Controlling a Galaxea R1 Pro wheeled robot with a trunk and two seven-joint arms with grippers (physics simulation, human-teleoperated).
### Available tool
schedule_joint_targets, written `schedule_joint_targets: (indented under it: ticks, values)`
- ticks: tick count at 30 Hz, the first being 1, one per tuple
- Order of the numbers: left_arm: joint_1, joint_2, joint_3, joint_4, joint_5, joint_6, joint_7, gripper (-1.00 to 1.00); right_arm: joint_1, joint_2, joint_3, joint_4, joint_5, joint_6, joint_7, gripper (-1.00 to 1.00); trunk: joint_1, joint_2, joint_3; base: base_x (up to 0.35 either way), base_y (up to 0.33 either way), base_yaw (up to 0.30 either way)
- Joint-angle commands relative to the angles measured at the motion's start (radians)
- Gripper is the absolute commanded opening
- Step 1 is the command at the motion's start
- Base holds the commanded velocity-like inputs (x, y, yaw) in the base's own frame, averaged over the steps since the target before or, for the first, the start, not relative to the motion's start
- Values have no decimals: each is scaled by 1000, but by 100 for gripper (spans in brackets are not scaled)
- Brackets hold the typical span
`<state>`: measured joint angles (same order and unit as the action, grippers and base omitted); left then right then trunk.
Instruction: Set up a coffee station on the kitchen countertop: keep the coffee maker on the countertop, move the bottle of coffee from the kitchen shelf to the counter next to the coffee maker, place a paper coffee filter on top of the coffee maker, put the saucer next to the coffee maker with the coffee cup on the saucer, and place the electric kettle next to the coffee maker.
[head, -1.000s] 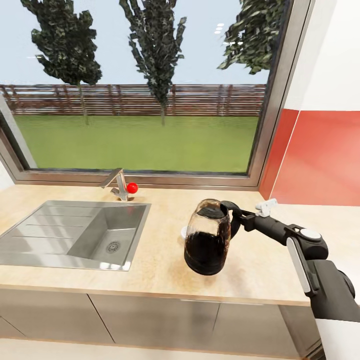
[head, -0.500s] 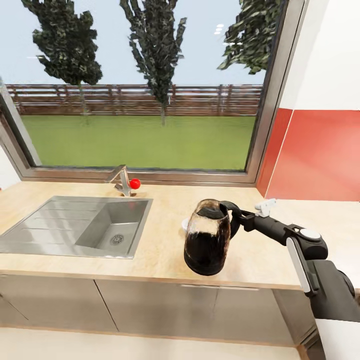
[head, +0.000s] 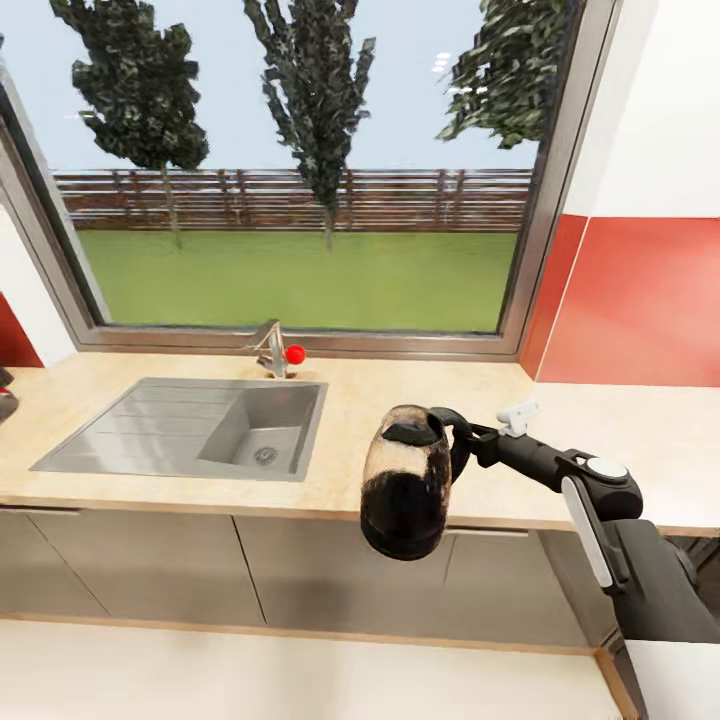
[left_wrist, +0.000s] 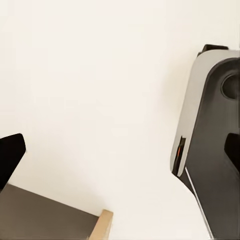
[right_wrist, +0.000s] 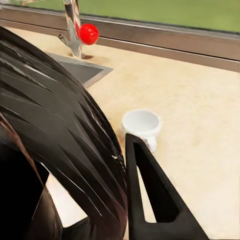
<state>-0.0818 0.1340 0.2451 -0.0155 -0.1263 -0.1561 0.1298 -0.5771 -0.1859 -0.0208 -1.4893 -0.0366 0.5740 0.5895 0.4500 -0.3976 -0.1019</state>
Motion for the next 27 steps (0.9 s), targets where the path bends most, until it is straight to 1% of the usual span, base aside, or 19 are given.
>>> schedule_joint_targets:
  ticks: [1, 4, 5, 7, 10, 12, 15, 16, 17, 18, 20, 22, 25, 27]
  values:
    - [-1, 0, 7, -13, -10, -7, 0, 100, -1, 0, -1, -1, -8, 9, 4, -100, 0, -3, -2, -273, 223, 0]
    - [-1, 0, 7, -62, -9, -18, -4, 100, -1, 0, -1, -2, -8, 9, 7, -100, 0, -3, -2, -261, 223, 0]
    - [-1, 0, 7, -98, -9, -24, -6, 100, -1, 0, -1, -2, -8, 9, 14, -100, 0, -3, -2, -241, 218, 0]
    - [-1, 1, 7, -135, -8, -31, -7, 100, -1, 0, -1, -2, -8, 10, 21, -100, 0, -3, -2, -235, 215, 0]
    - [-1, 4, 6, -194, -7, -64, -10, 100, -1, 0, -1, -3, -8, 24, 27, -100, 0, -3, -2, -222, 208, 0]
    - [-2, 0, 6, -226, -8, -91, -11, 100, -1, 0, -1, -2, -8, 31, 28, -100, 0, -3, -2, -137, 180, 0]
    - [-3, -4, 5, -267, -10, -110, -26, 100, -1, 0, -1, -3, -8, 35, 28, -100, 0, -3, -2, -49, 73, 0]
    - [-3, -5, 4, -283, -10, -115, -45, 100, -1, 0, -2, -3, -8, 35, 28, -100, 0, -3, -2, -23, 33, 0]
    - [-4, -5, 4, -307, -10, -128, -90, 100, 0, 0, -2, -2, -8, 36, 29, -100, 0, -3, -2, -12, 17, 0]
    - [-4, -4, 5, -316, -10, -133, -107, 100, 0, 0, -2, -2, -8, 37, 29, -100, 0, -3, -2, -9, 14, 0]
    - [-4, 0, 7, -354, -8, -155, -184, 100, 0, 0, -1, -2, -8, 38, 29, -100, 0, -3, -2, -5, 7, 0]
    - [-4, 1, 10, -384, -7, -167, -248, 100, 0, 0, -1, -2, -8, 38, 29, -100, 0, -3, -2, -2, 3, 0]
    - [-5, -1, 8, -404, -7, -174, -291, 100, 0, 0, -2, -2, -8, 38, 29, -100, 0, -3, -2, 0, 0, 0]
    - [-5, 1, 7, -408, -7, -176, -299, 100, 0, 0, -2, -2, -8, 38, 29, -100, 0, -3, -2, 0, 0, 0]
